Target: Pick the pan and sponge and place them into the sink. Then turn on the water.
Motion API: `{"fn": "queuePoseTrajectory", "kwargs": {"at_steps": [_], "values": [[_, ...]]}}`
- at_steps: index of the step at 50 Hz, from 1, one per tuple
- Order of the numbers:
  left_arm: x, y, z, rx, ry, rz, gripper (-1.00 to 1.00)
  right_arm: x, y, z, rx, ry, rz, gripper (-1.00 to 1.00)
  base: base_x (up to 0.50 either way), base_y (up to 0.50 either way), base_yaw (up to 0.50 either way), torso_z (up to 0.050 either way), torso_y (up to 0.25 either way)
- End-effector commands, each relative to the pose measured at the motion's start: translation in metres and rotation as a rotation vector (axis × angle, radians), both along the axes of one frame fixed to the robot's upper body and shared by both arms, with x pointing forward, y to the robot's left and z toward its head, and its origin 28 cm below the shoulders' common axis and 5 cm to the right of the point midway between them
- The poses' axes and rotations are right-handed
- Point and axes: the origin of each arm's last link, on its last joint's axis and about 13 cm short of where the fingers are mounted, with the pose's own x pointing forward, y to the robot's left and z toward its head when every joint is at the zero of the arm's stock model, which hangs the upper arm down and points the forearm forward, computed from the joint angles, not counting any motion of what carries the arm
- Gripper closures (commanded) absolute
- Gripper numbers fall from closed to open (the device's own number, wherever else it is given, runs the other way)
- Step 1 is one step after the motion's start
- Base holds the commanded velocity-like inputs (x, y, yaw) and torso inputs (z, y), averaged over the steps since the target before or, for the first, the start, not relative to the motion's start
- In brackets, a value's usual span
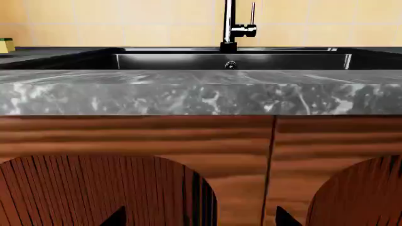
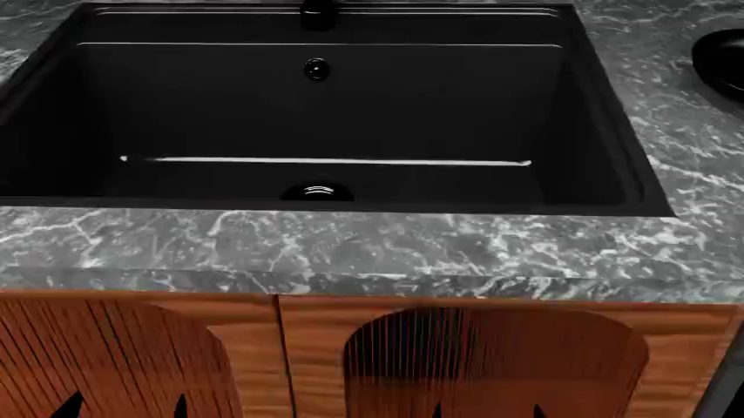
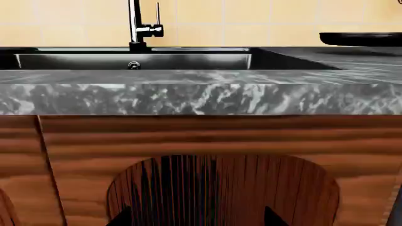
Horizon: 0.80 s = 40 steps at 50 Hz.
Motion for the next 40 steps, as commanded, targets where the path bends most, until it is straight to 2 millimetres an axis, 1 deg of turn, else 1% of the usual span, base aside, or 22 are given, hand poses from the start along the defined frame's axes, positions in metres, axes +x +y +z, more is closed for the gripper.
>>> {"fn": "queuePoseTrajectory", "kwargs": {"at_steps": [1, 20, 40], "values": [[0.0, 0.0, 0.0, -0.002, 0.0, 0.0, -1.0, 0.0001, 0.0002, -0.0001, 0.005, 0.003, 0.001, -1.0, 0.0, 0.0, 0.0, 0.0, 0.0], [0.0, 0.0001, 0.0, 0.003, 0.004, -0.011, -1.0, -0.0001, -0.0003, 0.0015, 0.015, -0.011, -0.003, -1.0, 0.0, 0.0, 0.0, 0.0, 0.0], [-0.0001, 0.0001, 0.0001, 0.004, 0.011, -0.011, -1.0, -0.0004, -0.0004, -0.0009, 0.002, 0.017, -0.008, -1.0, 0.0, -0.38, 0.0, 0.0, 0.0]]}}
